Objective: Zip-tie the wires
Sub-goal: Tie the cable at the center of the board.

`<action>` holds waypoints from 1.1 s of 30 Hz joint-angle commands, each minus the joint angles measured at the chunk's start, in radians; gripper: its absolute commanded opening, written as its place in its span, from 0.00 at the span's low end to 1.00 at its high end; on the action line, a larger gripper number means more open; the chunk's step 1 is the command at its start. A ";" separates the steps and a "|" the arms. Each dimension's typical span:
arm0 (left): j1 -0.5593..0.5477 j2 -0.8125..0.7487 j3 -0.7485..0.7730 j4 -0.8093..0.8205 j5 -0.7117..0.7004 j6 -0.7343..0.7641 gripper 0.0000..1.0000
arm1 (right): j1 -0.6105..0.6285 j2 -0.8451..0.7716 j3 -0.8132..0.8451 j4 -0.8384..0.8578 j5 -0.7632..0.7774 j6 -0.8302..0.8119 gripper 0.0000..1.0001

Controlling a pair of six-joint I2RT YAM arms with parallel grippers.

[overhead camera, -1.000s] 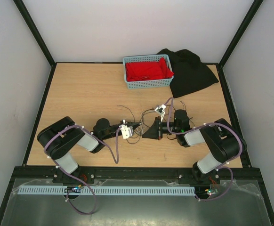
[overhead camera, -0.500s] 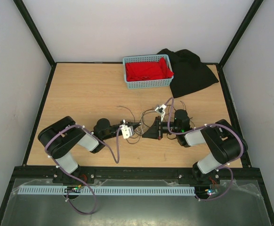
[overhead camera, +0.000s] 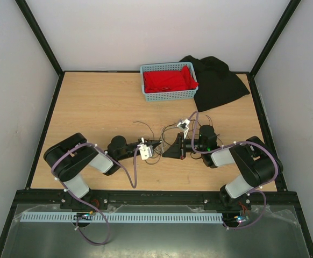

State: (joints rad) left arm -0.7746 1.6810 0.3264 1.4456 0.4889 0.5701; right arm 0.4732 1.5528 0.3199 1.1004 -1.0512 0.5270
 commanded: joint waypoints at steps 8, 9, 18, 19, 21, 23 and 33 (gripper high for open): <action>-0.016 0.013 0.001 0.036 -0.018 0.046 0.00 | -0.002 0.001 0.019 0.012 -0.012 0.026 0.00; -0.016 0.013 0.000 0.036 -0.019 0.048 0.00 | -0.001 0.002 0.020 0.014 -0.013 0.031 0.00; -0.017 0.018 0.000 0.035 -0.021 0.058 0.00 | -0.019 0.001 0.030 0.009 -0.010 0.074 0.00; -0.019 0.023 -0.001 0.035 -0.021 0.062 0.00 | -0.019 0.000 0.032 0.008 -0.010 0.076 0.00; -0.022 0.029 -0.001 0.035 -0.021 0.070 0.00 | -0.019 -0.003 0.036 0.005 -0.009 0.088 0.00; -0.027 0.035 0.000 0.035 -0.026 0.079 0.00 | -0.018 -0.003 0.049 -0.011 -0.010 0.098 0.00; -0.042 0.032 -0.002 0.035 -0.049 0.104 0.00 | -0.020 -0.017 0.102 -0.154 0.009 0.103 0.00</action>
State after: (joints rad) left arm -0.8024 1.7092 0.3264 1.4464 0.4366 0.6483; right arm 0.4576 1.5532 0.3851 1.0065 -1.0504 0.6300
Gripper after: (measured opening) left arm 0.002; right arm 0.010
